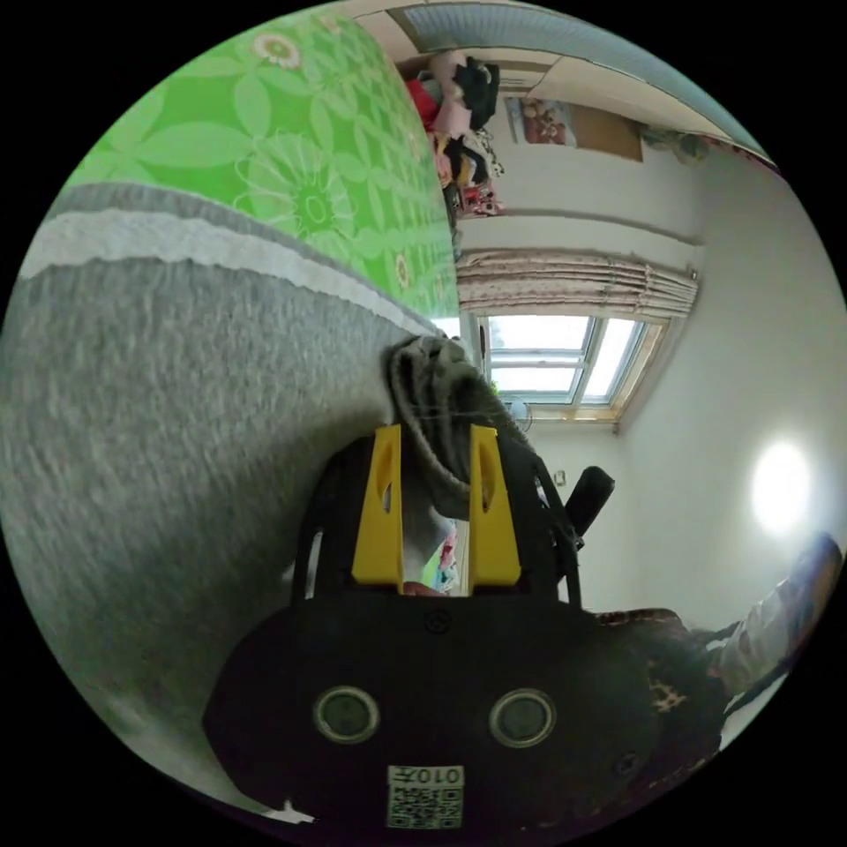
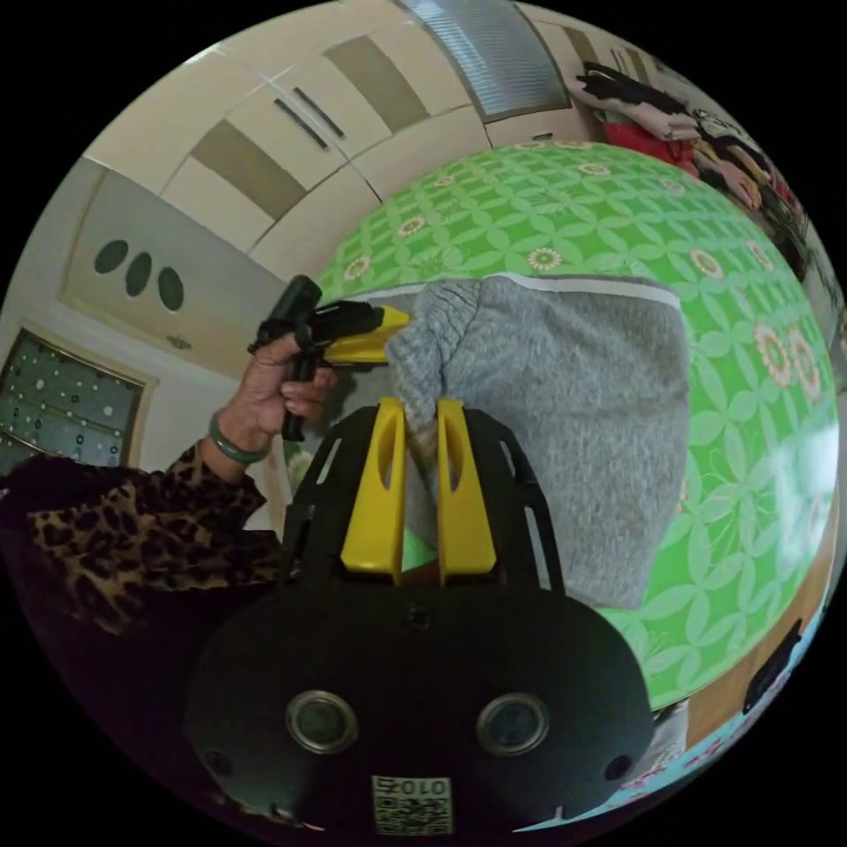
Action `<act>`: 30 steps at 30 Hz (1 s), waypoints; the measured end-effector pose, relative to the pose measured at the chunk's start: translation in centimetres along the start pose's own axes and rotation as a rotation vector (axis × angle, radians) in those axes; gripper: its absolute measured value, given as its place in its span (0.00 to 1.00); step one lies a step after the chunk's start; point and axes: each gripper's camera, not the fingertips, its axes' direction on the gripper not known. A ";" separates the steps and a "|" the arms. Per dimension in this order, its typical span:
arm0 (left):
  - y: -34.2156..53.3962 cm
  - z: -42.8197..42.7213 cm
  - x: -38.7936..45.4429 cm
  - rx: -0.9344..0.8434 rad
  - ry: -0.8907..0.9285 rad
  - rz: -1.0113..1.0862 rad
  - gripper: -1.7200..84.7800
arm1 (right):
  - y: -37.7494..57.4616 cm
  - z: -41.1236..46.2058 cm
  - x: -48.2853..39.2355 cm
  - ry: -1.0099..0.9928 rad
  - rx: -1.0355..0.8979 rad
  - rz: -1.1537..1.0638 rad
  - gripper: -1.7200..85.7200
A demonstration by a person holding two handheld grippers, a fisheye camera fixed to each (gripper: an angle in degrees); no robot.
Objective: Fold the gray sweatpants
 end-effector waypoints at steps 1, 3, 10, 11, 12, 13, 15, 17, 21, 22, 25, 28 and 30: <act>-0.3 0.3 -0.4 0.010 0.022 -0.018 0.15 | 0.2 -0.3 0.2 -0.003 0.002 -0.004 0.10; -0.7 0.4 -0.9 0.031 0.053 -0.043 0.15 | 0.6 -0.8 0.9 -0.030 0.017 0.005 0.10; -1.8 0.0 -2.6 0.021 0.154 -0.055 0.17 | 1.8 -3.6 5.8 -0.232 0.123 0.088 0.10; -2.4 0.4 -2.7 0.003 0.175 -0.054 0.17 | 1.8 -3.8 6.0 -0.242 0.127 0.087 0.10; -2.8 0.6 -2.8 -0.004 0.194 -0.056 0.17 | 1.9 -3.9 6.1 -0.250 0.128 0.082 0.10; -3.6 0.8 -3.0 -0.005 0.214 -0.057 0.17 | 1.9 -4.0 6.1 -0.245 0.128 0.076 0.10; -5.0 0.9 -3.1 0.018 0.189 -0.050 0.16 | 1.9 -4.2 5.9 -0.234 0.131 0.070 0.10; -6.6 1.8 -3.5 -0.013 0.157 -0.039 0.12 | 1.9 -4.2 5.6 -0.217 0.131 0.060 0.10; -7.1 2.4 -3.9 -0.032 0.073 -0.024 0.07 | 1.4 -4.4 3.9 -0.138 0.117 -0.011 0.11; -7.1 2.4 -3.9 -0.037 0.065 -0.008 0.06 | 1.0 -3.7 2.7 -0.104 0.060 -0.057 0.12; -7.1 2.6 -3.7 -0.059 0.037 0.057 0.04 | 0.4 -2.7 1.3 -0.031 -0.026 -0.076 0.13; -6.9 2.7 -3.7 -0.056 0.043 0.089 0.03 | -0.8 -5.6 1.9 -0.072 0.125 -0.022 0.14; -6.9 2.7 -3.8 -0.049 0.047 0.096 0.03 | -2.8 -5.4 1.1 -0.054 0.118 -0.044 0.14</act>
